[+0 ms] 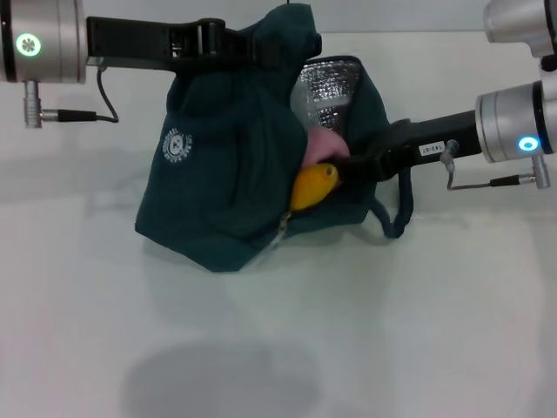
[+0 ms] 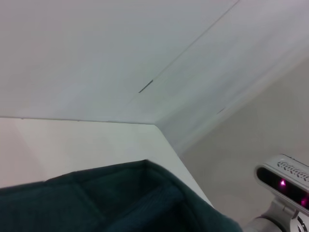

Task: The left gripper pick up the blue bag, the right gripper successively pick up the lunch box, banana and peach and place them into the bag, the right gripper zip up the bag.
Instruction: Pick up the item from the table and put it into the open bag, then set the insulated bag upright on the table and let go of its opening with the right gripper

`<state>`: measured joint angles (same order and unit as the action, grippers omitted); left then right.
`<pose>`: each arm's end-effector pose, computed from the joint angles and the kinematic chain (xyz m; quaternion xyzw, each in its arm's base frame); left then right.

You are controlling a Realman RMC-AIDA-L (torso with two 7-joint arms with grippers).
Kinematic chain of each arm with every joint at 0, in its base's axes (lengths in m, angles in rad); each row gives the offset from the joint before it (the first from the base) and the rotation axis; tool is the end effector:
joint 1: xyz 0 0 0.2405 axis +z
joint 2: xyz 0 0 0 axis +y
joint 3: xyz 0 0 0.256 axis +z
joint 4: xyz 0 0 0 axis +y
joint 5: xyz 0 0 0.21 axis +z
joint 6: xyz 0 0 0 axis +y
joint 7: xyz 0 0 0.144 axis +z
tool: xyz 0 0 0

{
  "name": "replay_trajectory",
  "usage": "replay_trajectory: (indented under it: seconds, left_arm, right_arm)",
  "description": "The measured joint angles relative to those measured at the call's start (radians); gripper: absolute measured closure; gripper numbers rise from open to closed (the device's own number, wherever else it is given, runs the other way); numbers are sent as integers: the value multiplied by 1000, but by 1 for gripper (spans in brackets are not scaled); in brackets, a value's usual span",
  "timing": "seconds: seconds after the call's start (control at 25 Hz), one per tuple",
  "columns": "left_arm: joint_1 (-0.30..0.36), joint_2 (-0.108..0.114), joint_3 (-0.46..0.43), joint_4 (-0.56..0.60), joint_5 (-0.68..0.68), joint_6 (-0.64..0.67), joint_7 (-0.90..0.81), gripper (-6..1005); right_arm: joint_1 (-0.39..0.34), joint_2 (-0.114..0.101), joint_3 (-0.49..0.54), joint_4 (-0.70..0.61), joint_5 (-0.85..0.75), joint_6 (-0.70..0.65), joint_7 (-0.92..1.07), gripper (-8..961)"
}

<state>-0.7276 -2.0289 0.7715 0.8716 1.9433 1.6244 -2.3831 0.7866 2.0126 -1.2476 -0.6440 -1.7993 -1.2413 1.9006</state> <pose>-0.1633 0.3871 0.0461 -0.8452 -0.4677 -0.2587 0.0056 0.1640 0.3978 -0.0412 -0.9474 0.2775 0.1447 0.0672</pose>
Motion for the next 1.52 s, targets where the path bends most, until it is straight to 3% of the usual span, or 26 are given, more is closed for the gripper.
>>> replay_trajectory:
  seconds: [0.4, 0.84, 1.04, 1.2, 1.4, 1.52]
  left_arm:
    - [-16, 3, -1, -5, 0, 0, -2, 944]
    - [-18, 3, -3, -6, -1, 0, -1, 944]
    - [-18, 3, -4, -5, -1, 0, -2, 944]
    - [-18, 3, -5, -5, -1, 0, -3, 944]
    - [-18, 6, -6, -5, -2, 0, -11, 943]
    - [-17, 8, -6, -5, -1, 0, -15, 943]
  right_arm:
    - [-37, 2, 57, -43, 8, 22, -52, 372]
    - [-90, 1, 221, -69, 52, -17, -125, 222]
    - [-122, -5, 234, -81, 71, -15, -140, 221]
    - [-193, -6, 247, -138, 73, -30, -157, 221]
    - [-251, -35, 238, -142, 21, -90, -149, 223]
    - [-274, -37, 241, -140, -36, -104, -142, 227]
